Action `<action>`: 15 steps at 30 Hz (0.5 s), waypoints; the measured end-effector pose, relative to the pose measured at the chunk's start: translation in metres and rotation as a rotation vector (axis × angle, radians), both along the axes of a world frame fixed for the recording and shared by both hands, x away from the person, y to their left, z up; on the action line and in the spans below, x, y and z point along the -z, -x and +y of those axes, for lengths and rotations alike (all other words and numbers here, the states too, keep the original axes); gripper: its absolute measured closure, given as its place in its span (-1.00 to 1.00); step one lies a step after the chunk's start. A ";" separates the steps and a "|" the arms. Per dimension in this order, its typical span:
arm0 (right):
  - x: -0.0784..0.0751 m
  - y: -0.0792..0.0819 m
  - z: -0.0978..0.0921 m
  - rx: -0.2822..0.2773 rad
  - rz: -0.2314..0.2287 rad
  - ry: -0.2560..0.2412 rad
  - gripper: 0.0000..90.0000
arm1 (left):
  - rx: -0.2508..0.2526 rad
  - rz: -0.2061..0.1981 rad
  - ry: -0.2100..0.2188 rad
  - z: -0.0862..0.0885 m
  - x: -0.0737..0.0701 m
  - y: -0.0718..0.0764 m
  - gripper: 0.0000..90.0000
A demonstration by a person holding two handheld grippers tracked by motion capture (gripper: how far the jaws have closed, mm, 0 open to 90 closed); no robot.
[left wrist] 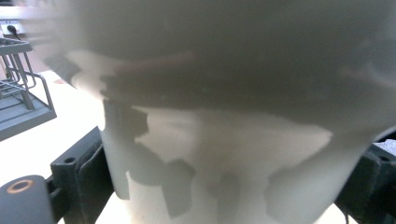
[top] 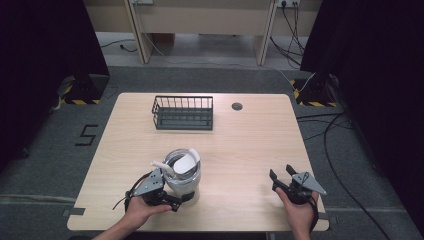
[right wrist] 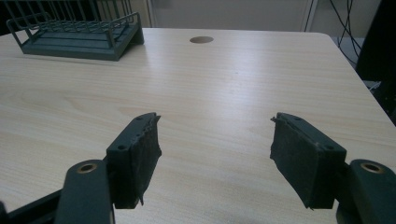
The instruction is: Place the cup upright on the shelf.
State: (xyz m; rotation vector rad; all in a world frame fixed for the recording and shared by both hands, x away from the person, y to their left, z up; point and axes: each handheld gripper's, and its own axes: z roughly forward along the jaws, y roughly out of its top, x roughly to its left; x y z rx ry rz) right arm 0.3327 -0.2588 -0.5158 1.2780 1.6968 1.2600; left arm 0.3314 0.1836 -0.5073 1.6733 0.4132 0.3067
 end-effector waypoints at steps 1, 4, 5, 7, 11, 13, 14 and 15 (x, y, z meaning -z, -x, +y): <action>0.000 0.000 0.000 -0.001 -0.001 -0.001 -0.28 | -0.001 -0.003 0.004 0.000 0.000 0.000 -0.81; 0.000 0.000 0.000 -0.001 0.000 -0.003 -0.28 | 0.000 -0.008 -0.003 0.000 0.000 0.000 -0.80; 0.000 0.000 -0.001 -0.001 -0.001 -0.003 -0.28 | 0.001 -0.010 -0.006 0.000 0.000 0.000 -0.80; 0.000 0.000 0.000 -0.002 -0.001 -0.002 -0.28 | 0.004 -0.010 -0.005 0.000 0.000 0.000 -0.80; 0.000 0.000 0.000 -0.003 -0.001 0.002 -0.28 | 0.007 -0.010 -0.015 0.001 -0.002 0.000 -0.79; 0.000 0.000 0.000 -0.002 0.000 0.000 -0.28 | 0.008 -0.009 -0.017 0.001 -0.002 -0.001 -0.79; 0.000 0.000 0.000 0.000 0.000 0.000 -0.28 | 0.009 -0.008 -0.018 0.001 -0.002 -0.001 -0.79; 0.000 0.000 0.000 0.000 -0.001 -0.001 -0.28 | 0.013 -0.006 -0.020 0.001 -0.003 -0.001 -0.79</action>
